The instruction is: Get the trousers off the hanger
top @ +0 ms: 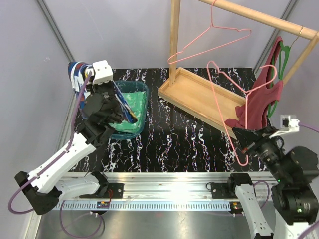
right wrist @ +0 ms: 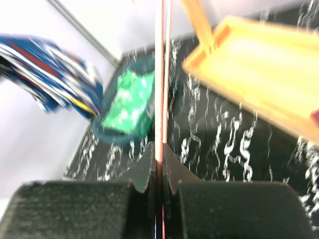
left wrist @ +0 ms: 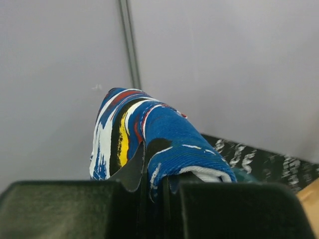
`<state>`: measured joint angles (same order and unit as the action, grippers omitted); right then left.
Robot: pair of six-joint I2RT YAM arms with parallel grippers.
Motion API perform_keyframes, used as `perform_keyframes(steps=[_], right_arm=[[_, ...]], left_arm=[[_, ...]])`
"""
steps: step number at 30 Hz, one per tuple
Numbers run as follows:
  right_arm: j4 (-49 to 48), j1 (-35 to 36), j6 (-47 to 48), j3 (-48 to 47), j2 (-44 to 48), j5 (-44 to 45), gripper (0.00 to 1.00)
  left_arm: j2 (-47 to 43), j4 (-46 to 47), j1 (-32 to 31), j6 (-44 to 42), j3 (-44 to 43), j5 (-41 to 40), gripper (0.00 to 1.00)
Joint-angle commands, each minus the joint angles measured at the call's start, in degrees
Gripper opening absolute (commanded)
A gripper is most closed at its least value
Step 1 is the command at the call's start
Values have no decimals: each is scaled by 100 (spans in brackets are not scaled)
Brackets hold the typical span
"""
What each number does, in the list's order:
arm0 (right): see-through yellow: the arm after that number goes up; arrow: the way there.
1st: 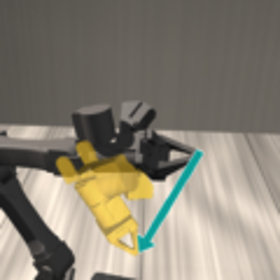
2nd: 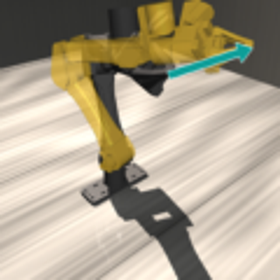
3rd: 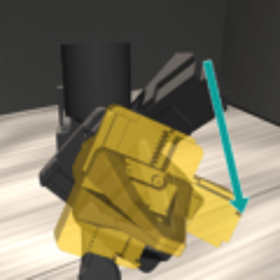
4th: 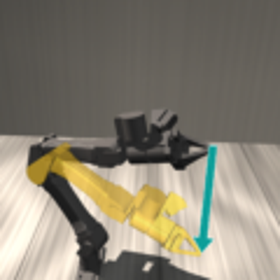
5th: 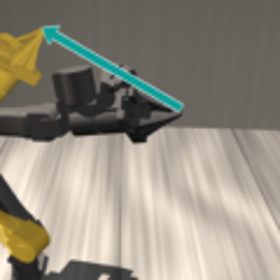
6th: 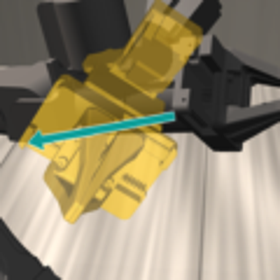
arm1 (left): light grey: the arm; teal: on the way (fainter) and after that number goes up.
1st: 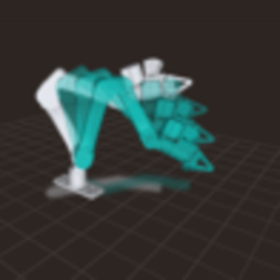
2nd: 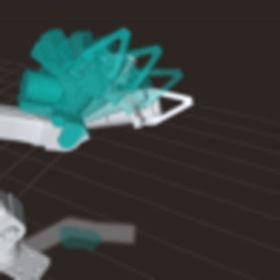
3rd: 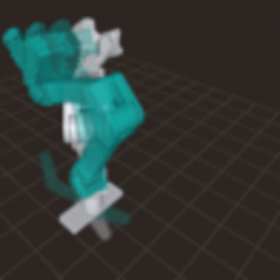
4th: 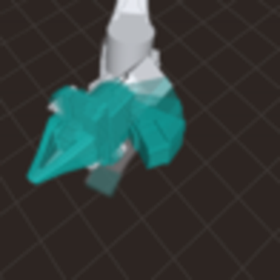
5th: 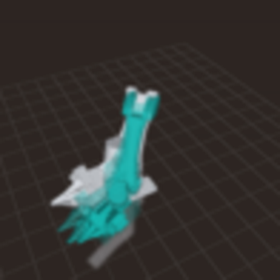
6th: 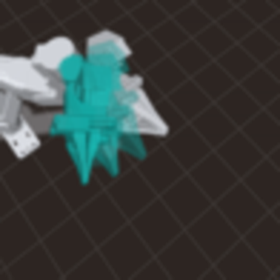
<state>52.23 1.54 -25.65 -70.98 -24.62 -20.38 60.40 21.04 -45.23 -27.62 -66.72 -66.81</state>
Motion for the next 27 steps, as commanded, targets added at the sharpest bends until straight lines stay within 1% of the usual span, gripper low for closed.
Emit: perform_keyframes(steps=[1, 4, 5, 8, 9, 10, 12, 13, 14, 15, 17, 18, 19, 20, 21, 22, 23, 25, 26, 27], right_arm=[[33, -22, 183, -565, -51, 526, 0], [42, -13, 157, -856, -113, 483, 0], [42, -22, 139, -917, -104, 448, 0], [16, -13, 87, -970, -78, 360, 0], [24, -13, 52, -988, -43, 359, 0], [16, -13, 43, -988, -34, 333, 0], [24, -22, 16, -1049, -8, 298, 0], [50, -14, 7, -1084, 1, 281, 0], [59, -13, 7, -1119, -16, 272, 0], [86, -13, 25, -1215, -25, 280, 0], [174, -13, 51, -1365, -51, 306, 0], [226, -13, 86, -1409, -60, 324, 0], [253, -13, 95, -1445, -69, 333, 0], [262, -13, 113, -1497, -104, 333, 0], [262, -13, 113, -1515, -113, 342, 0], [244, -13, 113, -1515, -122, 324, 0], [235, -22, 104, -1550, -131, 316, 0], [218, -22, 86, -1568, -131, 342, 0], [209, -22, 69, -1594, -139, 342, 0], [183, -22, 69, -1594, -131, 351, 0]], left_arm=[[-3, -1223, 304, 424, -227, 380, 0], [375, -1628, 550, 152, -271, 81, 0], [515, -1942, 707, 177, -298, 10, 0], [1174, -2524, 997, 510, -447, 114, 0], [1393, -2900, 1051, 790, -500, 167, 0], [1978, -3078, 1095, 889, -665, 159, 0], [2657, -3612, 1183, 1221, -947, 115, 0], [3253, -3824, 1201, 1398, -1087, 150, 0], [3581, -4079, 1227, 1634, -1507, 385, 0], [3819, -4551, 1245, 2141, -1685, 570, 0], [4345, -4827, 1280, 2679, -2106, 1000, 0], [4462, -5002, 1289, 2735, -2239, 1107, 0], [4602, -5109, 1298, 3014, -2371, 1204, 0], [4804, -5405, 1350, 3356, -2520, 1466, 0], [4919, -5565, 1385, 3533, -2826, 1608, 0], [5042, -5732, 1429, 3700, -2977, 1905, 0], [5139, -6056, 1517, 4015, -3135, 2039, 0], [5455, -6251, 1640, 4255, -3382, 2459, 0], [5552, -6426, 1684, 4543, -3418, 2592, 0], [5631, -6437, 1737, 4650, -3401, 2759, 0]])
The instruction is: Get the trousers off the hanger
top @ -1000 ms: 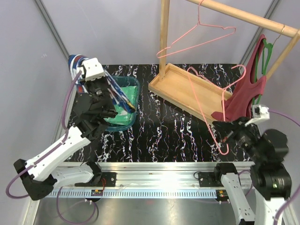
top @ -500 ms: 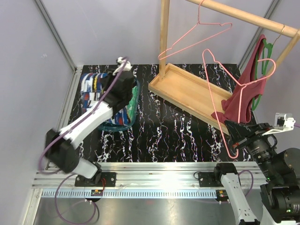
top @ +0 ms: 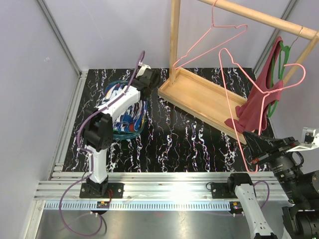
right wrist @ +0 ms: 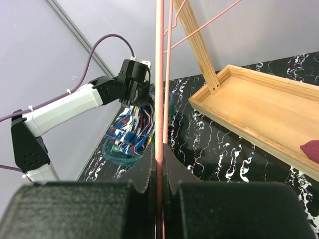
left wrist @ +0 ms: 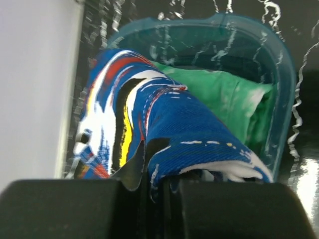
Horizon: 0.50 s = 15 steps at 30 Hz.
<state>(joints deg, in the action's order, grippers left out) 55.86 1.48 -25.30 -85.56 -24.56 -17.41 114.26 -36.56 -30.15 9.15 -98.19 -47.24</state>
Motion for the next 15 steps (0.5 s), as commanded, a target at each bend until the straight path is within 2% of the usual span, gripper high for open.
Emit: perform_keyframes(steps=[1, 4, 7, 9, 13, 15], right_arm=[[-189, -16, 34, -145, -155, 53, 0], [-189, -7, 8, -163, -181, 10, 0], [-224, -7, -19, -163, -199, -34, 0], [-268, -7, -54, -154, -207, -52, 0], [-181, -7, 130, -268, -330, 87, 0], [212, -7, 542, -645, -549, 421, 0]], left_arm=[[272, -643, 281, 1097, -96, 1179, 0], [255, -379, 554, 1458, 212, 1874, 0], [202, -63, 721, 1573, 511, 2630, 10], [185, 122, 747, 1546, 591, 2974, 21], [202, 184, 958, 1687, 529, 3659, 26], [45, 280, 994, 1722, 608, 3792, 36]])
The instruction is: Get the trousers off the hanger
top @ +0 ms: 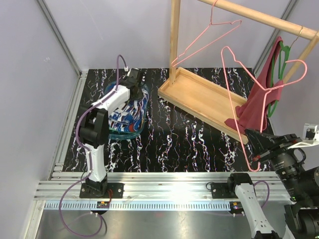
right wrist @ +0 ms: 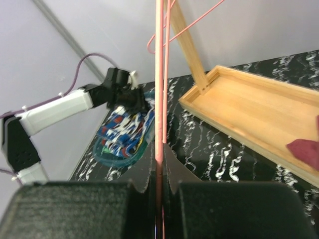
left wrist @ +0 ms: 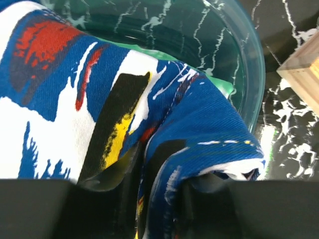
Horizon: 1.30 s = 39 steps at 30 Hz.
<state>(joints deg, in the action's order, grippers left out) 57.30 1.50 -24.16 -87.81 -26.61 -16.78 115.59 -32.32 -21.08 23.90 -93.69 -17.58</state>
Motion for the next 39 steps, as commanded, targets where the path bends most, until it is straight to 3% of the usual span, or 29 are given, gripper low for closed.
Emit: perform_keyframes(steps=[1, 3, 6, 13, 26, 36, 39], right_arm=[[210, -9, 560, -647, -423, 803, 0], [544, -9, 911, -772, -634, 1149, 0], [651, -9, 1141, -720, -758, 1527, 0], [406, -9, 1247, -624, -1162, 2283, 0], [-807, -18, 1283, -957, -2443, 2652, 0], [-922, 8, 1037, -1765, -4158, 3751, 0], [-817, 402, 966, -1968, -4536, 4294, 0]], left_arm=[[-176, -143, 130, 264, 202, 896, 43], [-527, -91, 157, 326, 359, 949, 60], [-1089, -56, 253, 413, 492, 1108, 76], [-2582, -135, 499, 607, 754, 1363, 99], [-6168, -1083, 561, 511, 2126, 546, 99], [-7454, -2156, 561, -298, 2355, -157, 99], [-7621, -2270, 561, -430, 2364, -193, 99]])
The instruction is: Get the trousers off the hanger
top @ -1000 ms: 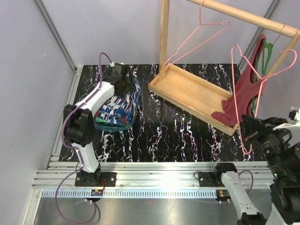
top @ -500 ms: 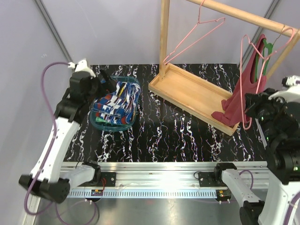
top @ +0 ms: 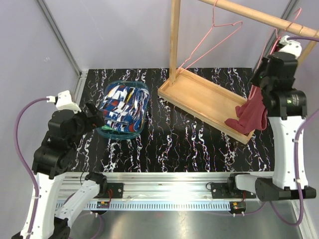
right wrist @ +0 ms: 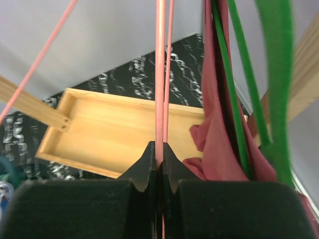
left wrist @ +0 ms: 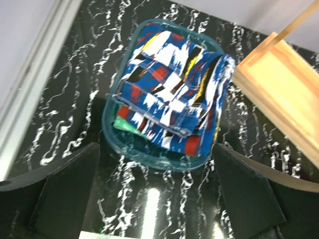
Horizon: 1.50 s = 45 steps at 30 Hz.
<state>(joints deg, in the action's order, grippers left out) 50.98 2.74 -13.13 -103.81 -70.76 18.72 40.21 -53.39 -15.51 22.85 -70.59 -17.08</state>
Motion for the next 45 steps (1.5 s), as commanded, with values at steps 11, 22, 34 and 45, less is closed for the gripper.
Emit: perform_keyframes(steps=[11, 22, 34, 45], right_arm=[[-264, 1492, -463, -728, -1501, 2548, 0], [105, 2318, -612, -2309, -3074, 3226, 0], [-448, 2336, -525, -1242, -1585, 2085, 60], [-1064, 2336, -155, 1316, 1379, -717, 100]], left_arm=[[-259, -207, 4, -395, 142, -340, 99], [-408, -50, 4, -325, 370, -533, 99], [-619, 434, 4, -378, 757, -700, 99], [-944, -320, 4, -527, 81, -761, 99]])
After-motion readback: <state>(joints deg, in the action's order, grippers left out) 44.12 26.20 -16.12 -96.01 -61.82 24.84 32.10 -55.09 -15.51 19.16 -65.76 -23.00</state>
